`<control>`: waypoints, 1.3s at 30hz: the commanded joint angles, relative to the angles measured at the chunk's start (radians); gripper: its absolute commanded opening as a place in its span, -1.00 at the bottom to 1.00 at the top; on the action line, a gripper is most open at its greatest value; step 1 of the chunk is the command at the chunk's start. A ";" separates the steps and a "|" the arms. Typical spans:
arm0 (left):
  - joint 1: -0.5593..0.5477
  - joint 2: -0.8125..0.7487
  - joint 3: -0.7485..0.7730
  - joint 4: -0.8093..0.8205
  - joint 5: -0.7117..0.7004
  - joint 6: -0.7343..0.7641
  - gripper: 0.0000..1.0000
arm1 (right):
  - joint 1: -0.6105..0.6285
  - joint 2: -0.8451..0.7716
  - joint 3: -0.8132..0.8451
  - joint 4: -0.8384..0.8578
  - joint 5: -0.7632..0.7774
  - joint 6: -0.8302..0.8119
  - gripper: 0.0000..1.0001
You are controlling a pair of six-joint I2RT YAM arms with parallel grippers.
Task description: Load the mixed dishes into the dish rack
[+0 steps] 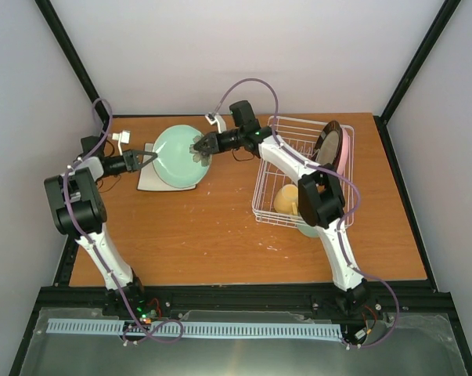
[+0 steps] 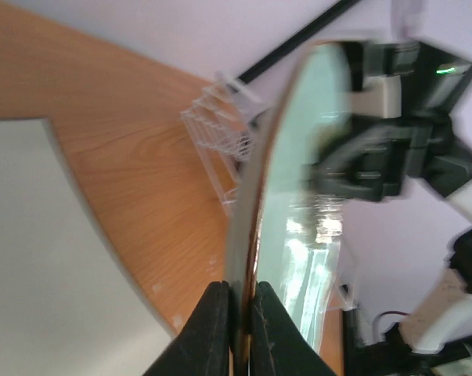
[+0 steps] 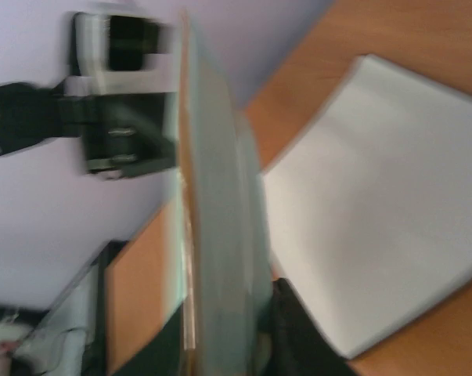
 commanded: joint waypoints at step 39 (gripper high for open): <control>-0.034 -0.820 -0.188 0.321 -1.336 -0.180 0.99 | 0.036 -0.814 -0.532 0.072 1.253 -0.209 -0.94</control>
